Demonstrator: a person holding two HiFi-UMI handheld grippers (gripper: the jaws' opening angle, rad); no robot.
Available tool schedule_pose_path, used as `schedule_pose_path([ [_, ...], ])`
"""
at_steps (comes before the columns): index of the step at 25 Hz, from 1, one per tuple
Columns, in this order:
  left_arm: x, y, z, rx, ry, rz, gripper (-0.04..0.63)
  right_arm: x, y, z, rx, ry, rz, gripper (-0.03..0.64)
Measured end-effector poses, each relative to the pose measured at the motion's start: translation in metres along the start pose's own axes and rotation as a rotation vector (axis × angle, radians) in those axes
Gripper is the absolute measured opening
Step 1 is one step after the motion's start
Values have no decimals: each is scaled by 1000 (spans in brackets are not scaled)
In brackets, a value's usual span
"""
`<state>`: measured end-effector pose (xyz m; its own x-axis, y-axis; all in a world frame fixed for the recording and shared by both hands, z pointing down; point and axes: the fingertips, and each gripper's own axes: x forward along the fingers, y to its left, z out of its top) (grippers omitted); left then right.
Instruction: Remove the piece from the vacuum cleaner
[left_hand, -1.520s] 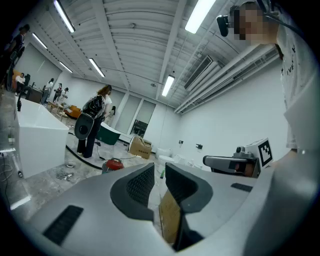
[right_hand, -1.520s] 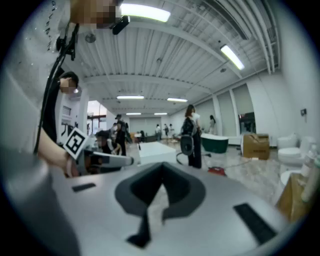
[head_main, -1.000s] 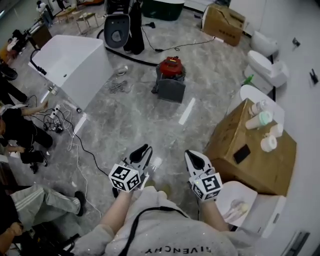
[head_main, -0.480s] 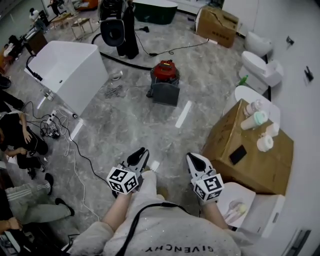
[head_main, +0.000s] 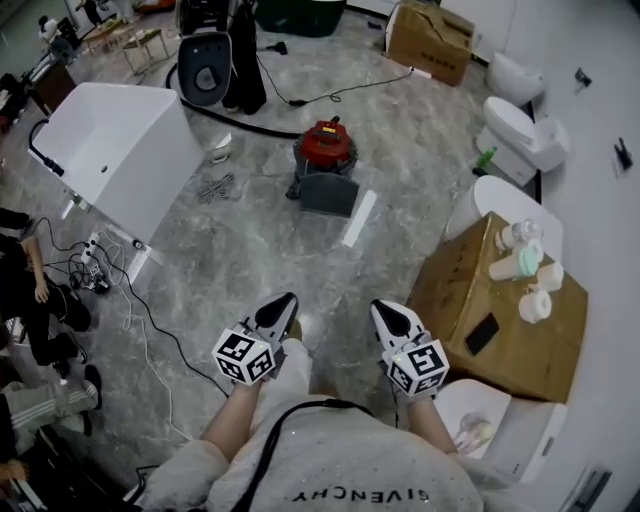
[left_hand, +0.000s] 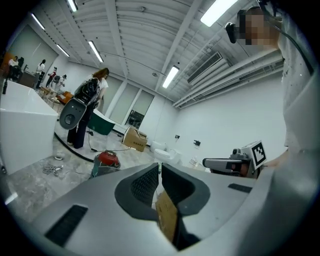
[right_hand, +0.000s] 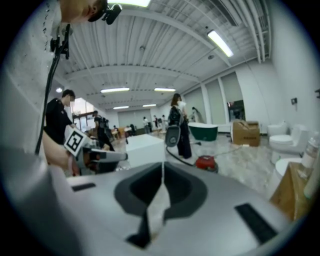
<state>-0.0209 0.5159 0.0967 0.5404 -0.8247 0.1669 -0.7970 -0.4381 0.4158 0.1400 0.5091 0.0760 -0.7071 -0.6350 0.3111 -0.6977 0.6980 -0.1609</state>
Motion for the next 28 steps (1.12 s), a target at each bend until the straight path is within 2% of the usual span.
schedule_pose_path([
  [5, 44, 44, 37, 23, 14, -66, 25, 63, -24, 26, 35, -6, -25, 14],
  [9, 66, 71, 52, 31, 37, -117, 23, 104, -34, 35, 21, 3, -58, 14],
  [16, 100, 125, 70, 13, 53, -109, 23, 155, -52, 49, -21, 35, -94, 14],
  [23, 139, 153, 74, -12, 60, -91, 23, 181, -80, 48, -6, 64, -129, 14],
  [28, 171, 166, 77, -13, 66, -90, 23, 208, -112, 43, 13, 97, -119, 14],
])
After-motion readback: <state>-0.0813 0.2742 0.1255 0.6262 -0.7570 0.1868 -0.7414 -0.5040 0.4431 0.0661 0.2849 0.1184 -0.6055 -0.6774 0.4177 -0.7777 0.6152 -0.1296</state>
